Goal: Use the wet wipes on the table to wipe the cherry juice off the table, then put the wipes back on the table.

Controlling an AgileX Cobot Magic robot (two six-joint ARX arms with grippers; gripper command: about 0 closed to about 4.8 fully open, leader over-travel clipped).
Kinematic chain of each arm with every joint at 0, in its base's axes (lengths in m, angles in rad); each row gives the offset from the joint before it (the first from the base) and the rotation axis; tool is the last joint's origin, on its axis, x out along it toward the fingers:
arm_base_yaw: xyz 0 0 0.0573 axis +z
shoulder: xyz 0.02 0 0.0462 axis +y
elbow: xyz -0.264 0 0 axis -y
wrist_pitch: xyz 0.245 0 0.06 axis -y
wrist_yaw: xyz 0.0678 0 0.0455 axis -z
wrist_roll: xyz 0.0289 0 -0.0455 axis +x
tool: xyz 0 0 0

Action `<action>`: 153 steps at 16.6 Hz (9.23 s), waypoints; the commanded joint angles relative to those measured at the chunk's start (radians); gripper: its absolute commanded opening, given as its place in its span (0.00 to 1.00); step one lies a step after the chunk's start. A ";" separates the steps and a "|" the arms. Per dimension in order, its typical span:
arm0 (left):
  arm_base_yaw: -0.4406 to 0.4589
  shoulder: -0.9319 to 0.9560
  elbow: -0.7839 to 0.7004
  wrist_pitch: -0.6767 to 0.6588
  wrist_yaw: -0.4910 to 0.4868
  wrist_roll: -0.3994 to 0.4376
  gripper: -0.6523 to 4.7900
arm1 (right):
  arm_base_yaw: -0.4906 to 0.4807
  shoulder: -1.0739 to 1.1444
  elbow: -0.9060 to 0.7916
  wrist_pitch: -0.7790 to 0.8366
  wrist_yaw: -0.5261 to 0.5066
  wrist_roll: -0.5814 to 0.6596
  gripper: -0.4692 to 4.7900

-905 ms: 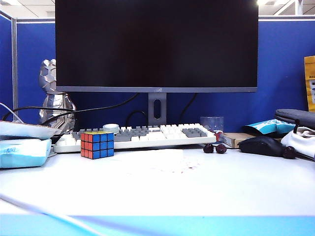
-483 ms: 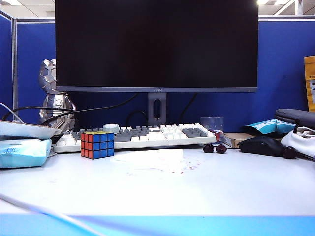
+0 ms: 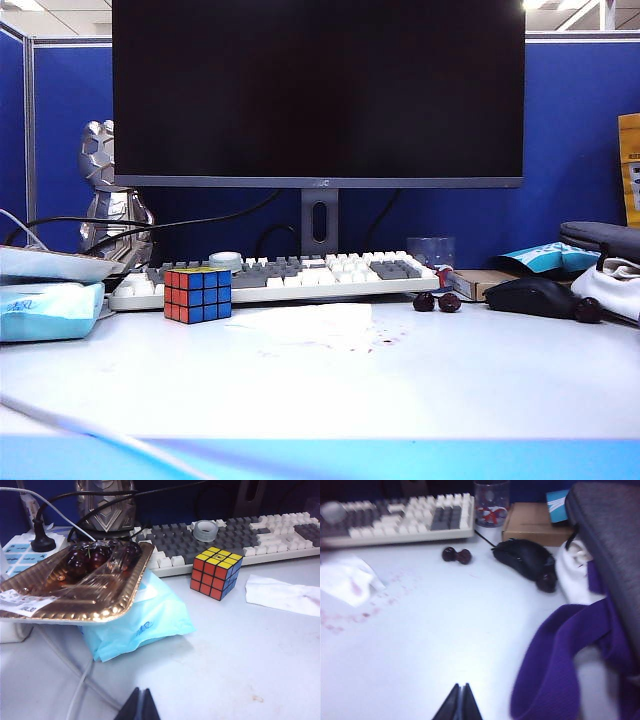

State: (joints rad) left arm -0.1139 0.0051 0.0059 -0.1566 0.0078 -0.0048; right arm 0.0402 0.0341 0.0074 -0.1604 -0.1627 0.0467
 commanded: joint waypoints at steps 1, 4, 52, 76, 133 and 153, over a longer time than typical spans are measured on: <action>0.002 -0.003 -0.001 -0.011 0.004 -0.003 0.12 | 0.000 0.002 -0.002 0.012 0.007 0.182 0.10; 0.002 -0.003 -0.001 -0.011 0.004 -0.003 0.12 | 0.000 0.002 0.003 0.103 -0.029 0.316 0.10; 0.002 -0.003 -0.001 -0.011 0.004 -0.003 0.12 | 0.508 2.158 1.703 -0.384 0.109 -0.306 0.46; 0.002 -0.003 -0.001 -0.011 0.004 -0.003 0.12 | 0.483 2.150 1.884 -0.504 0.215 -0.335 0.55; 0.002 -0.003 -0.001 -0.011 0.005 -0.004 0.12 | 0.667 2.280 1.884 -0.704 0.406 -0.187 0.09; 0.002 -0.003 -0.001 -0.011 0.004 -0.003 0.12 | 0.714 2.280 1.884 -0.788 0.429 -0.229 0.09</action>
State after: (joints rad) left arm -0.1139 0.0051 0.0059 -0.1570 0.0078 -0.0048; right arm 0.7773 2.2883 1.9049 -1.0142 0.2146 -0.2035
